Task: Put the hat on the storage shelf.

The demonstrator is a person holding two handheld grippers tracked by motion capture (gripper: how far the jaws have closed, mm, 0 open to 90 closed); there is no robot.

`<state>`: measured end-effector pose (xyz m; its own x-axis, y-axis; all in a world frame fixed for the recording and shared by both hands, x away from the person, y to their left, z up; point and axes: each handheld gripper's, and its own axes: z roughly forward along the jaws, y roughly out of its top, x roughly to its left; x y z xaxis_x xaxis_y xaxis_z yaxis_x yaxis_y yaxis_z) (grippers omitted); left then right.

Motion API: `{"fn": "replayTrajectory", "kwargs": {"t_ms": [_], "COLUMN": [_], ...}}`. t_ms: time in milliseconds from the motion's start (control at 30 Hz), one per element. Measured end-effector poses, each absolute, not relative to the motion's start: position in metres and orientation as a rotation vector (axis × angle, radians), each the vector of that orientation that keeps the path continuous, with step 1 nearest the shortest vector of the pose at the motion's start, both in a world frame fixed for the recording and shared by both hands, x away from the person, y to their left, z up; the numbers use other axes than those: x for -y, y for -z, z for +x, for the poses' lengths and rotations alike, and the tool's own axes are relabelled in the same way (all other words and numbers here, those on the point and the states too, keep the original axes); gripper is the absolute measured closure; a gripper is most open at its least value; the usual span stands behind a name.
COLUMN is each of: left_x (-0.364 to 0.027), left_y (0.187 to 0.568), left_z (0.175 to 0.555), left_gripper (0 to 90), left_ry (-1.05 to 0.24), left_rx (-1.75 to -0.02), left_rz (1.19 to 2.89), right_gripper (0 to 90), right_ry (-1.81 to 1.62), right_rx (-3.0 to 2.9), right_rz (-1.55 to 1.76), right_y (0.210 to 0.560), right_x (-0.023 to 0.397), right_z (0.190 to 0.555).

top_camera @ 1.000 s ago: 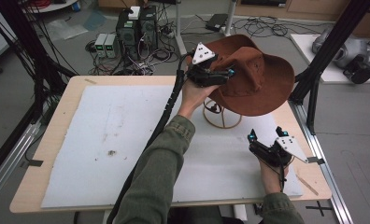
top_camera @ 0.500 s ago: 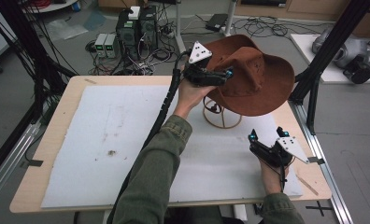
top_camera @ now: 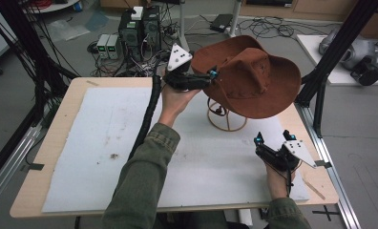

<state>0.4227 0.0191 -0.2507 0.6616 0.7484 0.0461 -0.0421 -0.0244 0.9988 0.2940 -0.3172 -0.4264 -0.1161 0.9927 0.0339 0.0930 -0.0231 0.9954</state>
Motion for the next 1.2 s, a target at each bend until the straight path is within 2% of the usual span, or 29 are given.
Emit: {"fn": "replayTrajectory", "kwargs": {"t_ms": [600,1200], "left_x": [-0.103,-0.183], "left_y": [0.248,0.316], "left_z": [0.379,0.336], "left_gripper": [12.2,12.2], "left_ry": [-0.842,-0.918], "left_rx": [-0.704,-0.879], "left_rz": [1.399,1.288], "right_gripper": [5.2,5.2], "right_ry": [-1.276,-1.271], "right_rx": [-1.33,-1.347], "right_rz": [1.277,1.267], "right_y": [0.425,0.426], "right_x": [0.32,0.317], "right_z": [0.292,0.293]}}
